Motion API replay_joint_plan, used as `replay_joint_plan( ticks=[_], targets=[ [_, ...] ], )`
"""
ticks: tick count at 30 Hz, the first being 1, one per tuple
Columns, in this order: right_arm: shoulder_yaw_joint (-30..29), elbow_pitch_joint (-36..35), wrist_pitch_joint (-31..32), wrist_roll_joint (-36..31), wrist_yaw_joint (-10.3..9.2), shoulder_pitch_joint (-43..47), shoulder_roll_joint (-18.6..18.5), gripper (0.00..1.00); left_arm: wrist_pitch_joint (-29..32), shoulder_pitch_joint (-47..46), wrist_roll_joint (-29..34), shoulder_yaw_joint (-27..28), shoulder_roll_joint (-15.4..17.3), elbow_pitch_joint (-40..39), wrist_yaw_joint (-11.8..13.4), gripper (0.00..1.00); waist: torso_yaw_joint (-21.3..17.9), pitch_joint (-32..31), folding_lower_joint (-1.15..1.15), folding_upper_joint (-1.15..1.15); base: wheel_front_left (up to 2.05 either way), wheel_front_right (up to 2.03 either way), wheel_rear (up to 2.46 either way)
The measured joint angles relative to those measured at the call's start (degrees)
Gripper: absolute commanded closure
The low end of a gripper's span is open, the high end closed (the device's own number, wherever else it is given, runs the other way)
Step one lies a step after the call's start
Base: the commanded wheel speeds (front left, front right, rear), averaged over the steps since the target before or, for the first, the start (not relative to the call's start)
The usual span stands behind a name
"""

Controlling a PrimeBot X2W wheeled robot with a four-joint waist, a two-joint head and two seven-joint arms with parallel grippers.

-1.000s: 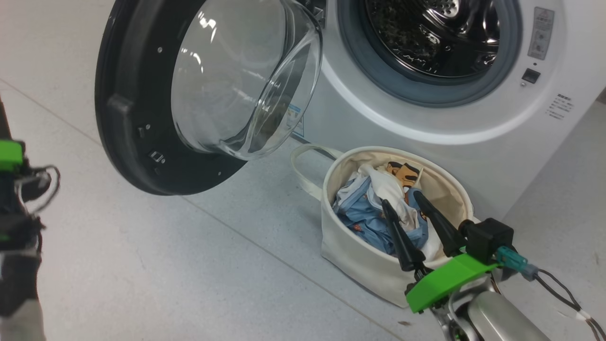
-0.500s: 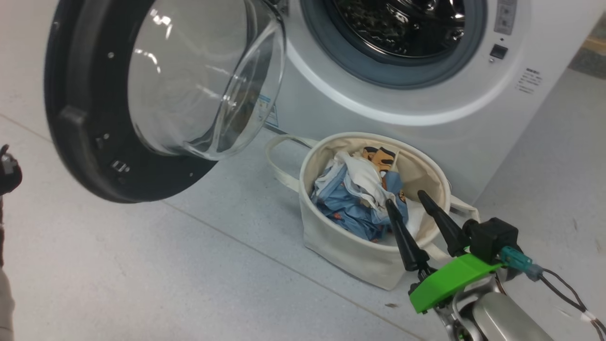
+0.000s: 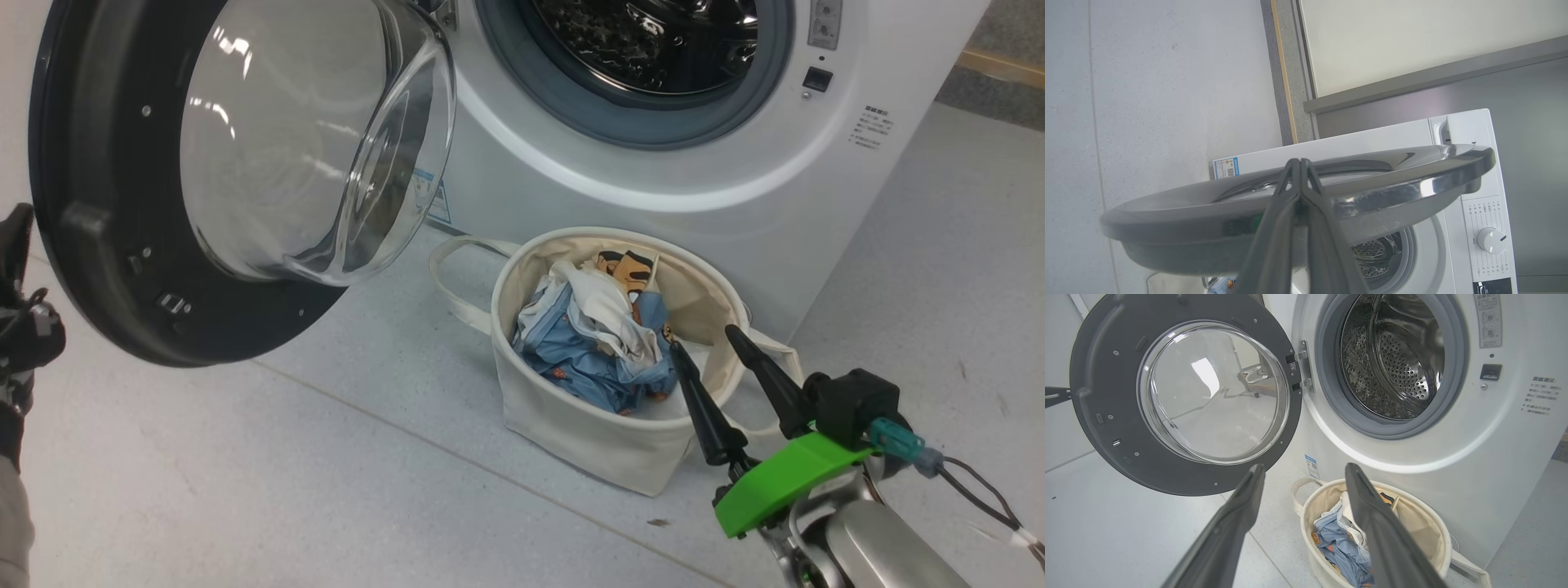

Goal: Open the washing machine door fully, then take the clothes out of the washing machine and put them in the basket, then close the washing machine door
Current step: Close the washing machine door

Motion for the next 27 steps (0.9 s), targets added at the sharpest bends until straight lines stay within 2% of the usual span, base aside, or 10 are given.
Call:
replay_joint_plan(
  ticks=[9,13,19,21,27],
  targets=[
    [0.00,-0.04,0.21,0.01,0.00,0.02,0.00,0.00,4.27,-1.81,1.14,-3.00,-0.16,2.91,-2.70,1.00,-0.40,-0.09,0.00,0.00,0.00,0.00,0.00],
    [-0.23,-0.01,0.20,0.01,0.00,0.02,0.00,0.00,6.19,-1.75,2.10,-5.52,-1.93,1.81,-3.98,1.00,-0.49,0.30,0.00,0.00,0.00,0.00,0.00],
    [-1.38,0.14,-0.34,0.02,0.00,0.10,0.47,0.00,7.90,2.09,1.44,-7.44,-6.66,-7.89,-4.99,1.00,-1.46,0.62,0.00,0.00,0.00,0.00,0.00],
    [-1.59,0.20,-0.46,0.01,0.00,0.20,0.62,0.00,8.26,3.61,1.32,-7.79,-7.30,-9.90,-4.99,1.00,-1.66,0.72,0.00,0.00,0.00,0.00,0.00],
    [-2.25,0.76,-1.14,0.01,0.00,1.16,2.07,0.00,8.36,13.96,1.35,-10.04,-10.51,-23.29,-4.53,1.00,-3.51,0.85,0.00,0.00,0.00,0.00,0.00]
  ],
)
